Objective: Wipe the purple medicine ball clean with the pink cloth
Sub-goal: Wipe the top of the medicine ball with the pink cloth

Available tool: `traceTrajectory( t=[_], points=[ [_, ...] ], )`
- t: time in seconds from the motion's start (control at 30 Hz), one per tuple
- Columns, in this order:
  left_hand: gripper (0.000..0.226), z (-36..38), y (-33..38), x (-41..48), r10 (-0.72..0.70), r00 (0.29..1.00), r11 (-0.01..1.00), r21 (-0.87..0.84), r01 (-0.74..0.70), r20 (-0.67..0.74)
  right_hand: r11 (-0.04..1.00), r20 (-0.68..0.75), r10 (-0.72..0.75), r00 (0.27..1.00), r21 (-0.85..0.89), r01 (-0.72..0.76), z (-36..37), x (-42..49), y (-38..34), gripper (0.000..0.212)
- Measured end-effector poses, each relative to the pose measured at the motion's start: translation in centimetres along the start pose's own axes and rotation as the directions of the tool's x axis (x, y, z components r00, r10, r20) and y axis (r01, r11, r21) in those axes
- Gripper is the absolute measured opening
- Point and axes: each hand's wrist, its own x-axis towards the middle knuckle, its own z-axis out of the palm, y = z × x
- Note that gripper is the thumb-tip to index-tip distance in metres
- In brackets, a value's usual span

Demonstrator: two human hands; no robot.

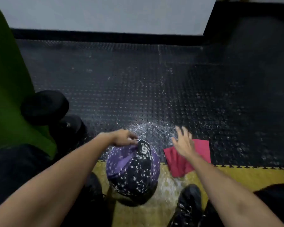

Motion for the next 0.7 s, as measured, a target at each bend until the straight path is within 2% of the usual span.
traceTrajectory(
  t=[0.07,0.13,0.27,0.33,0.43,0.53,0.57,0.63,0.7],
  points=[
    [0.056,2.1,-1.2,0.4,-0.046,0.999,0.999,-0.025,0.047,0.022,0.997,0.105,0.063,0.992,-0.045,-0.058,3.3,-0.6,1.1,0.055],
    [0.065,5.3,-2.5,0.9,-0.093,0.995,0.994,-0.054,0.091,-0.039,0.991,0.184,0.122,0.975,-0.073,-0.110,7.3,-1.3,2.6,0.055],
    [0.072,7.4,-2.8,2.4,-0.179,0.922,0.982,-0.128,0.143,-0.343,0.975,0.228,0.220,0.949,-0.081,-0.206,11.4,-0.5,3.4,0.053],
    [0.073,7.6,-2.9,2.7,-0.180,0.906,0.982,-0.126,0.141,-0.383,0.966,0.203,0.241,0.949,-0.145,-0.215,13.0,-0.4,4.0,0.049],
    [0.071,6.9,-3.0,3.3,-0.187,0.902,0.977,-0.168,0.130,-0.390,0.950,0.080,0.228,0.970,-0.237,-0.203,14.0,0.7,4.7,0.039],
    [0.071,6.2,-3.0,3.6,-0.203,0.902,0.970,-0.204,0.133,-0.380,0.943,0.001,0.233,0.972,-0.243,-0.226,14.7,1.8,5.2,0.030],
    [0.071,6.1,-3.0,3.7,-0.202,0.903,0.970,-0.208,0.129,-0.379,0.945,-0.037,0.271,0.962,-0.180,-0.273,14.9,2.0,5.3,0.028],
    [0.071,5.8,-3.2,3.8,-0.206,0.901,0.967,-0.218,0.129,-0.382,0.900,-0.139,0.436,0.889,0.102,-0.425,14.6,2.0,4.9,0.022],
    [0.071,5.7,-3.4,3.7,-0.213,0.902,0.964,-0.229,0.133,-0.376,0.754,-0.151,0.597,0.788,0.442,-0.487,13.4,1.8,4.3,0.016]
  ],
)
